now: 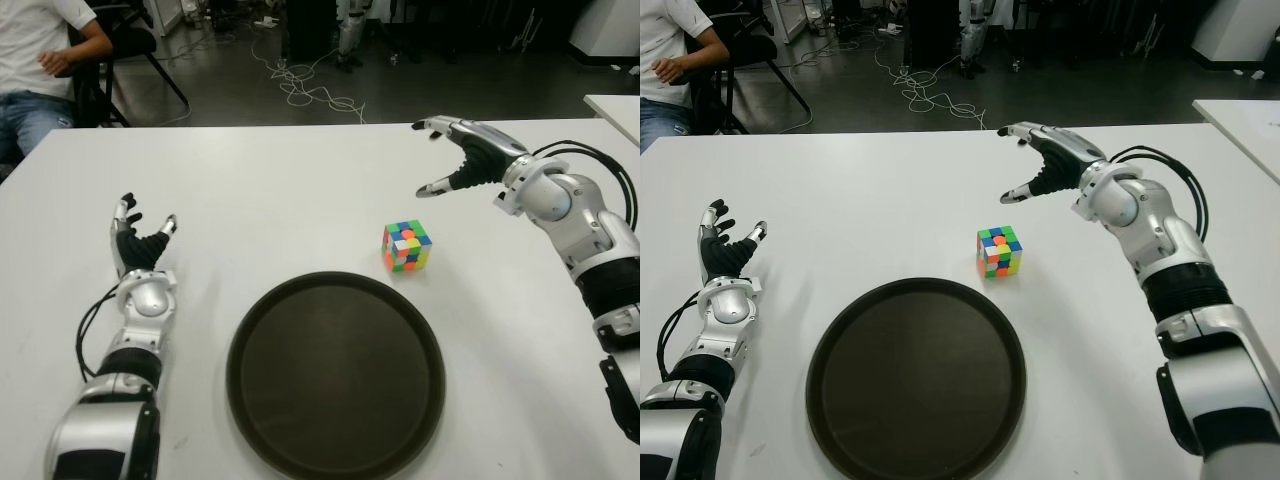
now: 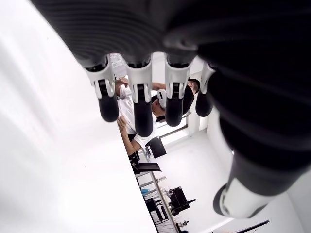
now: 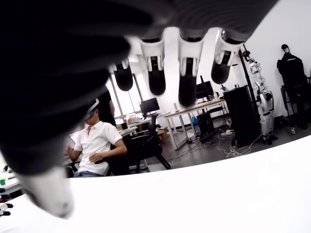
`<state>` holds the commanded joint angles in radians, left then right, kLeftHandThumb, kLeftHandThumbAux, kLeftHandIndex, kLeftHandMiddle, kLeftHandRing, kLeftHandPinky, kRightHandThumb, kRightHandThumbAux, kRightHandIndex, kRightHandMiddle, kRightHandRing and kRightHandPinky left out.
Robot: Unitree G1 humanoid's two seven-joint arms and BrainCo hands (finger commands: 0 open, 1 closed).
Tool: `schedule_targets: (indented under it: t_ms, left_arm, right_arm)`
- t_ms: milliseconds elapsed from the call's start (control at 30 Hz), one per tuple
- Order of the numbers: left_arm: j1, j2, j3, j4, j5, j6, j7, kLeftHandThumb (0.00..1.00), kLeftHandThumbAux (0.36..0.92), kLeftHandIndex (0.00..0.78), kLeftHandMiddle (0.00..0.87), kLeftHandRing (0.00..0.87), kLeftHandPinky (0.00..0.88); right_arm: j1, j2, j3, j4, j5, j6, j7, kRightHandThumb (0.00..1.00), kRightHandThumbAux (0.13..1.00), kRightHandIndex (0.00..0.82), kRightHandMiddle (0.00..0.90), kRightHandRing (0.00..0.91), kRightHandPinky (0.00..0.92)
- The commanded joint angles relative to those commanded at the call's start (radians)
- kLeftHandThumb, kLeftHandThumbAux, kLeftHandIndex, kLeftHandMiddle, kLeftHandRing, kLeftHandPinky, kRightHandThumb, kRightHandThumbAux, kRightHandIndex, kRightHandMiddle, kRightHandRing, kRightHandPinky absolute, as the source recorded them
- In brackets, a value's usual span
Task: Pick up the Rubik's Cube and put it in the plate
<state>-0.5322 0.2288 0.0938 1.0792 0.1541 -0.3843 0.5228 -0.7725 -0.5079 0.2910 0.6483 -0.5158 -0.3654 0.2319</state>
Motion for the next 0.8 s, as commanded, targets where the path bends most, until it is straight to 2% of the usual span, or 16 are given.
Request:
schedule_targets:
  t_ms: [167,267,467,800]
  left_arm:
    - [-0.002,-0.003,-0.007,-0.005,0.012,0.018,0.019,0.373,0.756,0.096,0.149,0.154,0.150]
    - [-0.002,-0.006,-0.008,-0.007,0.016,0.024,0.025,0.387,0.755,0.096,0.145,0.147,0.137]
    - [-0.003,-0.006,-0.008,-0.006,0.019,0.026,0.026,0.401,0.757,0.097,0.142,0.144,0.144]
    - [-0.005,-0.003,-0.012,-0.001,0.022,0.028,0.025,0.339,0.756,0.088,0.134,0.125,0.103]
  right_arm:
    - [-0.001,-0.001,0.018,-0.010,-0.002,0.012,0.045,0.104,0.675,0.000,0.150,0.267,0.364]
    - [-0.001,-0.005,0.025,-0.014,-0.007,0.016,0.054,0.084,0.647,0.000,0.118,0.191,0.232]
    - [0.008,0.000,0.043,-0.012,-0.025,0.006,0.040,0.020,0.603,0.000,0.097,0.107,0.100]
    - [0.005,-0.012,0.070,0.006,-0.045,-0.034,0.047,0.000,0.584,0.000,0.057,0.040,0.039]
